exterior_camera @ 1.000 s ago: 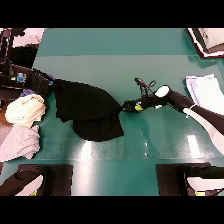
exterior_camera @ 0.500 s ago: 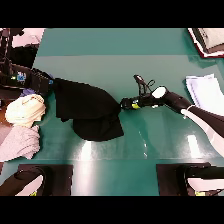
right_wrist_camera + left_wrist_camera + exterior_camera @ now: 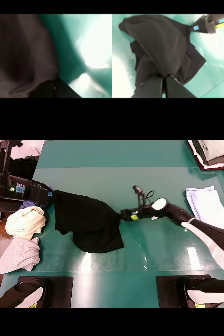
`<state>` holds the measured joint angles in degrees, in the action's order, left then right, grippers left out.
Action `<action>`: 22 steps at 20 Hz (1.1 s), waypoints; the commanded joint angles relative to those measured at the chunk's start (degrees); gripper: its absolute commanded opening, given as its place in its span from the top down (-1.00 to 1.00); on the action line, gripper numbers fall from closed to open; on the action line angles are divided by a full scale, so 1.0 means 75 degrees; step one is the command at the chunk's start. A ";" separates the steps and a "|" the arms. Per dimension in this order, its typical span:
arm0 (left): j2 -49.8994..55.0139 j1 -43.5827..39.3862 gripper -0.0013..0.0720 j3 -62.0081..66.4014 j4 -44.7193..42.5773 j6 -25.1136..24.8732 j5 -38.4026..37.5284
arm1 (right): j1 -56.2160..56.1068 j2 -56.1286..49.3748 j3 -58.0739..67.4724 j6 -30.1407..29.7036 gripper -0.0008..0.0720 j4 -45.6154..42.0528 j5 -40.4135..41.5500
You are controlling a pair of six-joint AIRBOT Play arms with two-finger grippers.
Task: Fold the shirts.
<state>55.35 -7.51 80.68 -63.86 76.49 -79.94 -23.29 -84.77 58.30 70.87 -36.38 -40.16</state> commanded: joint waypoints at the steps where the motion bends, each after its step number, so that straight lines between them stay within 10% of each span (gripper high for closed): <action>1: -0.0009 0.0006 0.90 0.0726 -0.0009 0.0015 0.0440 | 0.0577 0.1204 0.0303 -0.0061 0.92 -0.0411 -0.0038; 9: -0.0023 0.0006 0.90 0.4741 0.0816 0.0035 0.0309 | 0.2200 0.3759 0.4978 0.0516 0.92 -0.2398 -0.2964; 16: -0.0041 0.0006 0.90 0.5368 0.3821 0.0006 0.0213 | 0.2232 0.4371 0.7714 0.1349 0.92 -0.3879 -0.4153; 22: -0.0038 0.0006 0.90 0.3730 0.1437 0.0219 -0.0664 | 0.1985 0.3136 0.8122 0.1559 0.92 -0.4144 -0.4908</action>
<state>55.05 -7.53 114.91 -44.99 76.99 -82.00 -7.20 -57.32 119.00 81.38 -65.80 -74.02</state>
